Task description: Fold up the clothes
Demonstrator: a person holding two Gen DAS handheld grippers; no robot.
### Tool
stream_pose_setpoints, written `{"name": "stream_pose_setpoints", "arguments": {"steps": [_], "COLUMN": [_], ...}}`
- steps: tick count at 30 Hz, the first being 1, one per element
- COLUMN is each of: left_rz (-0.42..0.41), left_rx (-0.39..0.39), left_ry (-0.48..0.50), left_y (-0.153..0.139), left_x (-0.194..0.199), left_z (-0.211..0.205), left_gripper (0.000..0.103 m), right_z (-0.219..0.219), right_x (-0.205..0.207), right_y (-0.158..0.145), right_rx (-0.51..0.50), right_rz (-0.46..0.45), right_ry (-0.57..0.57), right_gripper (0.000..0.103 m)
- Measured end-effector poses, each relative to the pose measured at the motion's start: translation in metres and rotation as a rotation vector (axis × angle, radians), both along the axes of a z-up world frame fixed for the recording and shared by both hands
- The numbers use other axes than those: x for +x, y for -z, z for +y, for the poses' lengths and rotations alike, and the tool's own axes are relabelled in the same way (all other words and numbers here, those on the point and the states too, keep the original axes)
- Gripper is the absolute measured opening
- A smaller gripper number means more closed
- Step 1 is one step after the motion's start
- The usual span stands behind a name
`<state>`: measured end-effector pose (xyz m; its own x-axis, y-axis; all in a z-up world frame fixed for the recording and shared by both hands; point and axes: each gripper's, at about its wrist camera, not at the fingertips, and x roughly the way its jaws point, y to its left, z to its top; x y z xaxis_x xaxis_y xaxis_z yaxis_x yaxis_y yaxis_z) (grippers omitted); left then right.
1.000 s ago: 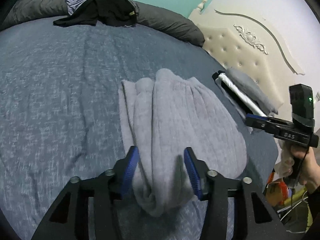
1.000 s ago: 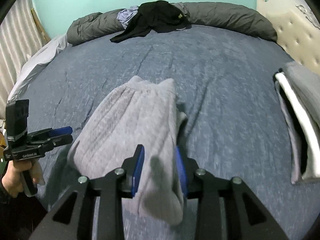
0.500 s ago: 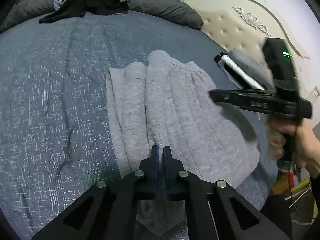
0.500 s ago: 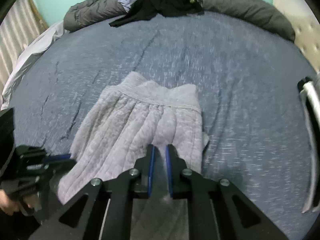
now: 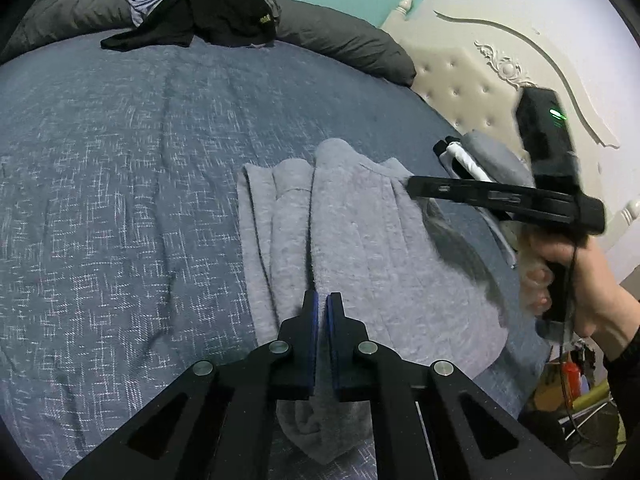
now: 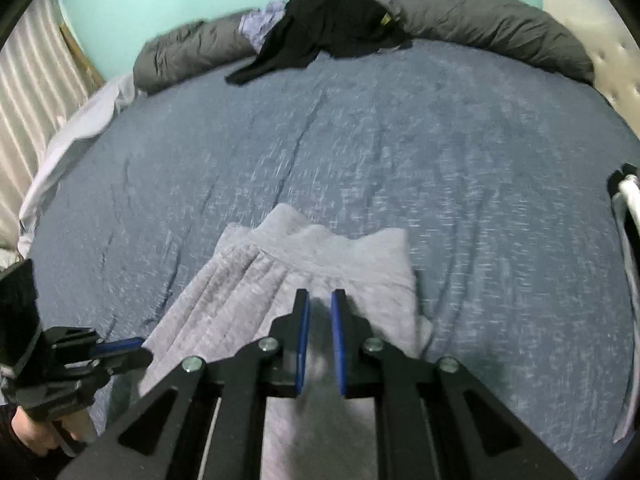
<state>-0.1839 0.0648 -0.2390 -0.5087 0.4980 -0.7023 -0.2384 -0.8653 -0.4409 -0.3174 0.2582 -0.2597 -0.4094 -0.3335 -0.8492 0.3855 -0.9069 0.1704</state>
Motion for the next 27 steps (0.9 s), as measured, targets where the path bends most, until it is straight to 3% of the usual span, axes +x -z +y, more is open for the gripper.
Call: {"name": "stream_pose_setpoints", "arguments": {"steps": [9, 20, 24, 27], "left_rz": [-0.016, -0.002, -0.005, -0.005], "left_rx": [0.001, 0.008, 0.0, 0.013], "left_ry": [-0.007, -0.039, -0.042, -0.048], "left_y": [0.005, 0.001, 0.003, 0.002], "left_x": [-0.005, 0.005, 0.007, 0.008], "left_z": [-0.005, -0.017, -0.022, -0.027], "left_gripper": [0.005, 0.006, 0.006, 0.006], "right_z": [-0.03, -0.011, -0.015, -0.009], "right_x": [-0.028, -0.015, -0.006, 0.012], "right_y": [0.045, 0.002, 0.015, -0.011], "right_rx": [0.176, 0.092, 0.155, 0.069], "right_rz": [-0.145, -0.091, -0.133, -0.064], "right_ry": [0.0, 0.071, 0.044, 0.048], "right_gripper": [0.007, 0.007, 0.007, 0.007]}}
